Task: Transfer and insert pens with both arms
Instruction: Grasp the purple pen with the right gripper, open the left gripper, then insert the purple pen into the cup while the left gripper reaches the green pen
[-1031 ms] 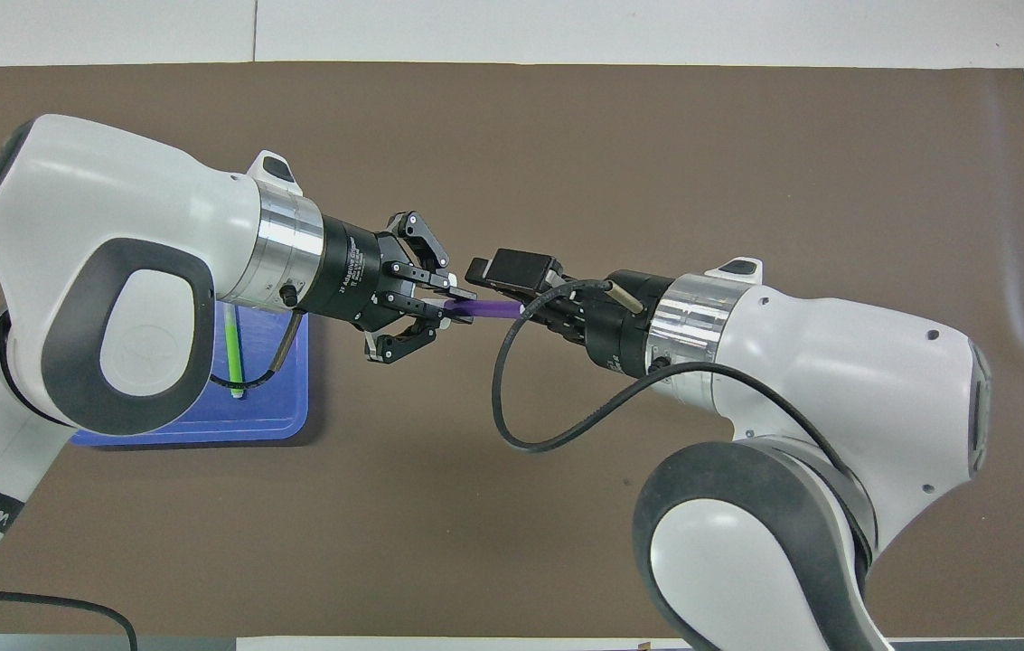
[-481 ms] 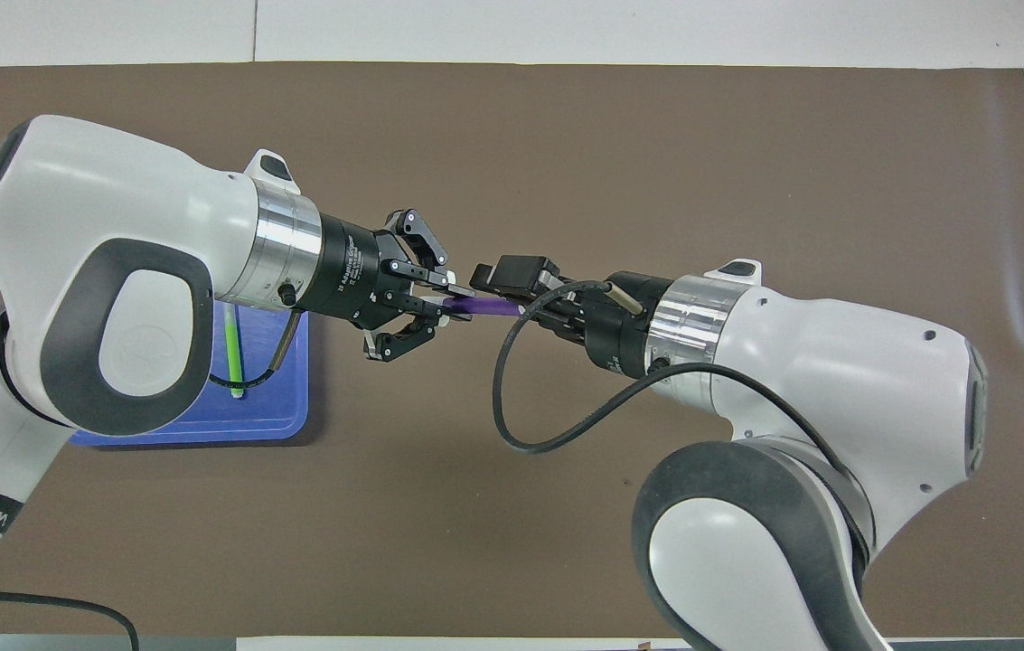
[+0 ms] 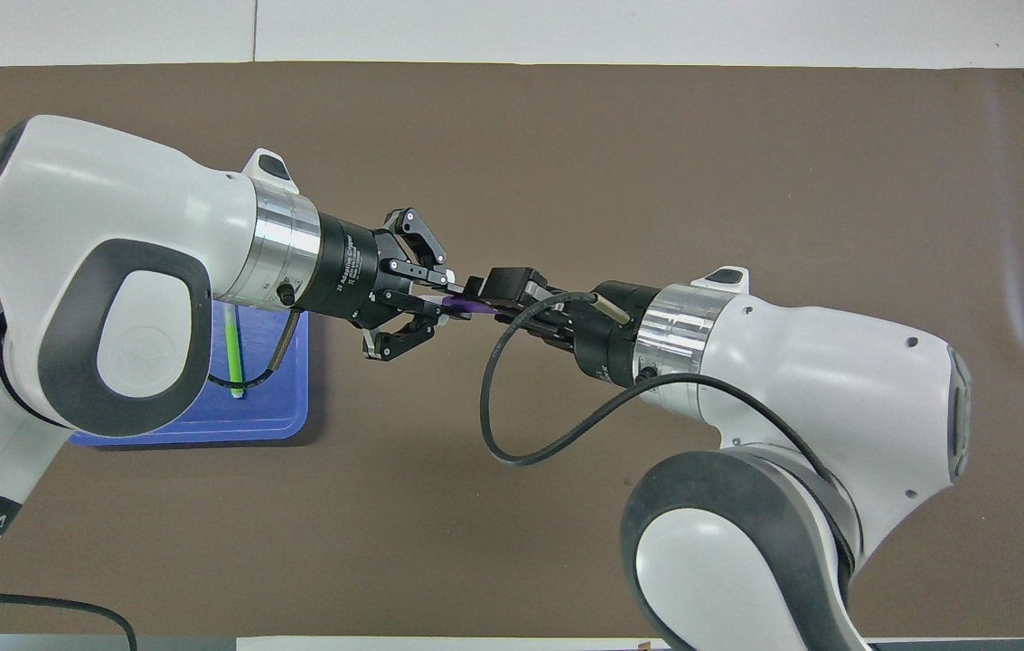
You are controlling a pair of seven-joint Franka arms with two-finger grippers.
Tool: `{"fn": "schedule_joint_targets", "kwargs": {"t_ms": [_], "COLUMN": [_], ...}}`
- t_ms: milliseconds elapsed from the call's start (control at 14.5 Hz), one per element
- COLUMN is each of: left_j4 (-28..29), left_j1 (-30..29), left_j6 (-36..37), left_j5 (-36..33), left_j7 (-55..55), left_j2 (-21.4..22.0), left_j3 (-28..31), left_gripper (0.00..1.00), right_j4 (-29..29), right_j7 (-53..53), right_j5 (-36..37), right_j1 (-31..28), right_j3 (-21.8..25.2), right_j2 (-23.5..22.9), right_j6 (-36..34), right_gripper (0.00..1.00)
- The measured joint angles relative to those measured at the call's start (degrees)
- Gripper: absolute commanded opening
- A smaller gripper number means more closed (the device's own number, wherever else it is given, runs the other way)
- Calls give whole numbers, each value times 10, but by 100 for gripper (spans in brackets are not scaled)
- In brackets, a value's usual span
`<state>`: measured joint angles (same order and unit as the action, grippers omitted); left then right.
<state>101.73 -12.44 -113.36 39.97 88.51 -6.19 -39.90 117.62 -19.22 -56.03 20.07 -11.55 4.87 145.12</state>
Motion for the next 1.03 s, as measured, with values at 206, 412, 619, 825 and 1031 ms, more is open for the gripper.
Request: {"fn": "schedule_joint_targets", "kwargs": {"t_ms": [206, 412, 619, 825, 1031], "left_j4": [0, 0, 1, 2, 2], "left_j1": [-1, -1, -1, -1, 0], "left_j6": [-1, -1, 1, 1, 2], "left_j5": [0, 0, 0, 0, 0], "left_j7": [0, 0, 0, 1, -11], "left_j2": [1, 1, 2, 2, 2], "left_j3": [1, 2, 2, 1, 0], "left_gripper": [0, 0, 0, 0, 100], "right_j4": [3, 5, 6, 6, 4], "right_j7": [0, 0, 0, 0, 0], "right_j5": [0, 0, 0, 0, 11], "right_j1": [0, 0, -2, -3, -5], "right_j3": [0, 0, 1, 4, 5], "right_j2": [0, 1, 1, 2, 3], "right_j6": [0, 0, -9, -19, -33], "right_gripper": [26, 0, 0, 0, 0]}}
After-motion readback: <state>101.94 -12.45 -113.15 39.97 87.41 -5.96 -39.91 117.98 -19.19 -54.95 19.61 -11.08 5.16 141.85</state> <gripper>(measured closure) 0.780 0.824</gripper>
